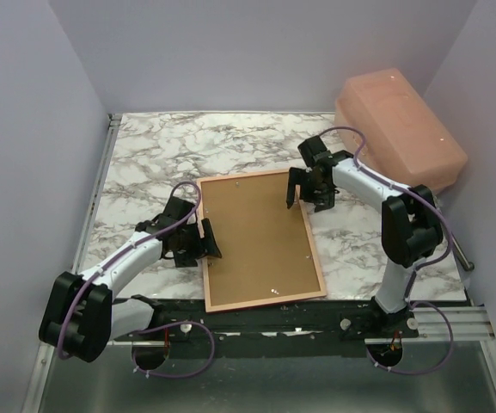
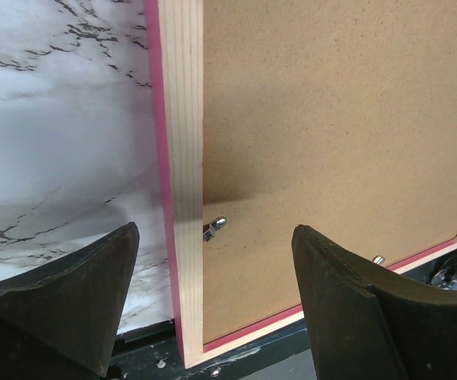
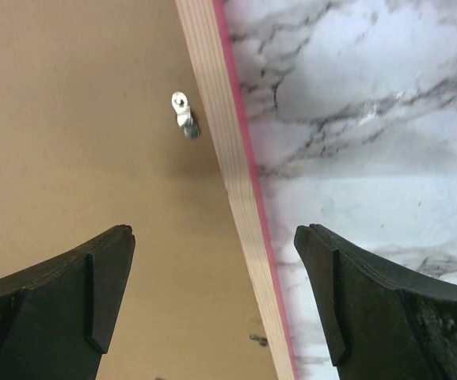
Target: Put the photo into the frame
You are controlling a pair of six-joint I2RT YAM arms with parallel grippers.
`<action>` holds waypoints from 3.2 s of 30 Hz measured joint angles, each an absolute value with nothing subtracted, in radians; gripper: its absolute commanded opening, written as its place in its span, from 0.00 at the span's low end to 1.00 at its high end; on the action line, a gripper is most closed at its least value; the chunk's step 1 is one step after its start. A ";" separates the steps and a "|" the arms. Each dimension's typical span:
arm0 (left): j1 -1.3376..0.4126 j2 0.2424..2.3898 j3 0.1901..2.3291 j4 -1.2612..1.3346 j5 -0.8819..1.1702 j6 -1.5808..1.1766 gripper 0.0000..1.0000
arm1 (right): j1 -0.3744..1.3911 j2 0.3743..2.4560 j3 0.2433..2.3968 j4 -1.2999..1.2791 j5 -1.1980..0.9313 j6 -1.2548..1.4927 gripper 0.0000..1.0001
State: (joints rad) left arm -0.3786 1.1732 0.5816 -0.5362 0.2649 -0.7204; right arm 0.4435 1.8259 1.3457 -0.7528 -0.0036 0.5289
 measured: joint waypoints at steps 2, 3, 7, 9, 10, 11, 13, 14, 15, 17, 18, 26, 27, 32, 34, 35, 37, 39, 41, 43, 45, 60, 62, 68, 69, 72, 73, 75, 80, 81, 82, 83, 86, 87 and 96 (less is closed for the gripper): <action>-0.379 1.180 0.582 -0.530 0.271 -0.714 0.79 | 0.443 1.868 1.392 -0.760 0.026 0.518 0.92; -0.379 1.183 0.582 -0.529 0.272 -0.712 0.79 | 0.443 1.889 1.415 -0.763 0.039 0.513 0.91; -0.379 1.192 0.581 -0.521 0.276 -0.701 0.78 | 0.443 1.973 1.494 -0.773 0.075 0.491 0.86; -0.379 1.199 0.581 -0.521 0.276 -0.697 0.77 | 0.437 2.007 1.522 -0.776 0.083 0.482 0.79; -0.379 1.204 0.581 -0.521 0.276 -0.695 0.77 | 0.435 2.019 1.531 -0.777 0.085 0.477 0.76; -0.379 1.206 0.581 -0.521 0.276 -0.694 0.77 | 0.432 2.031 1.538 -0.780 0.086 0.474 0.72; -0.379 1.210 0.581 -0.521 0.276 -0.691 0.77 | 0.427 2.053 1.553 -0.783 0.085 0.468 0.62; -0.379 1.211 0.581 -0.521 0.276 -0.690 0.77 | 0.422 2.064 1.561 -0.783 0.083 0.466 0.57; -0.379 1.211 0.581 -0.520 0.277 -0.688 0.77 | 0.418 2.071 1.570 -0.787 0.070 0.464 0.53; -0.379 1.211 0.581 -0.520 0.278 -0.685 0.77 | 0.413 2.076 1.583 -0.786 0.069 0.460 0.46; -0.379 1.211 0.581 -0.520 0.278 -0.685 0.77 | 0.410 2.078 1.586 -0.786 0.068 0.459 0.42; -0.379 1.214 0.581 -0.518 0.278 -0.681 0.77 | 0.406 2.084 1.604 -0.799 0.060 0.432 0.00; -0.379 1.214 0.581 -0.517 0.278 -0.681 0.77 | 0.405 2.084 1.605 -0.800 0.062 0.424 0.00; -0.379 1.223 0.585 -0.516 0.284 -0.681 0.77 | 0.407 2.083 1.605 -0.801 0.068 0.409 0.00; -0.377 1.239 0.593 -0.509 0.294 -0.682 0.77 | 0.407 2.081 1.601 -0.798 0.069 0.408 0.00; -0.376 1.250 0.597 -0.499 0.306 -0.683 0.77 | 0.407 2.078 1.596 -0.794 0.069 0.407 0.00; -0.375 1.267 0.602 -0.481 0.324 -0.686 0.76 | 0.407 2.065 1.576 -0.777 0.070 0.407 0.00; -0.375 1.278 0.607 -0.472 0.336 -0.693 0.76 | 0.405 2.050 1.553 -0.762 0.078 0.407 0.00; -0.380 1.283 0.607 -0.458 0.346 -0.705 0.75 | 0.398 2.026 1.519 -0.756 0.088 0.407 0.00; -0.394 1.285 0.607 -0.446 0.351 -0.712 0.75 | 0.383 2.002 1.485 -0.753 0.089 0.408 0.00; -0.421 1.288 0.607 -0.431 0.352 -0.727 0.75 | 0.369 1.979 1.452 -0.754 0.089 0.409 0.00; -0.593 1.284 0.598 -0.417 0.340 -0.820 0.77 | 0.327 1.850 1.280 -0.759 0.089 0.406 0.20; -0.596 1.281 0.598 -0.421 0.337 -0.823 0.81 | 0.327 1.847 1.275 -0.760 0.090 0.409 0.36; -0.603 1.277 0.673 -0.493 0.295 -0.820 0.87 | 0.320 1.808 1.267 -0.781 0.086 0.426 0.67; -0.599 1.279 0.704 -0.510 0.281 -0.816 0.87 | 0.319 1.797 1.267 -0.782 0.080 0.426 0.69; -0.570 1.297 0.784 -0.521 0.259 -0.801 0.86 | 0.300 1.766 1.267 -0.783 0.059 0.427 0.73; -0.551 1.312 0.813 -0.521 0.253 -0.793 0.86 | 0.290 1.758 1.267 -0.783 0.051 0.427 0.75; -0.515 1.351 0.855 -0.525 0.246 -0.780 0.86 | 0.270 1.747 1.266 -0.782 0.027 0.429 0.77; -0.453 1.484 0.957 -0.538 0.231 -0.744 0.80 | 0.223 1.735 1.232 -0.777 -0.041 0.430 0.78; -0.443 1.527 1.007 -0.549 0.217 -0.730 0.78 | 0.218 1.735 1.224 -0.776 -0.051 0.430 0.78; -0.443 1.527 1.007 -0.549 0.217 -0.730 0.77 | 0.213 1.735 1.216 -0.776 -0.061 0.430 0.78; -0.437 1.576 1.028 -0.551 0.210 -0.726 0.75 | 0.208 1.735 1.209 -0.776 -0.068 0.430 0.78; -0.435 1.649 1.104 -0.593 0.181 -0.718 0.73 | 0.203 1.735 1.191 -0.769 -0.093 0.434 0.78; -0.434 1.674 1.133 -0.601 0.170 -0.716 0.72 | 0.203 1.735 1.187 -0.767 -0.099 0.437 0.78; -0.431 1.821 1.281 -0.656 0.115 -0.699 0.63 | 0.202 1.739 1.182 -0.746 -0.133 0.444 0.78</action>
State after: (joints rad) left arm -0.4313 1.8206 1.2808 -0.6563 0.1154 -0.6991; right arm 0.2024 1.7386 1.1824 -0.7456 -0.1333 0.4438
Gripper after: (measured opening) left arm 0.659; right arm 0.777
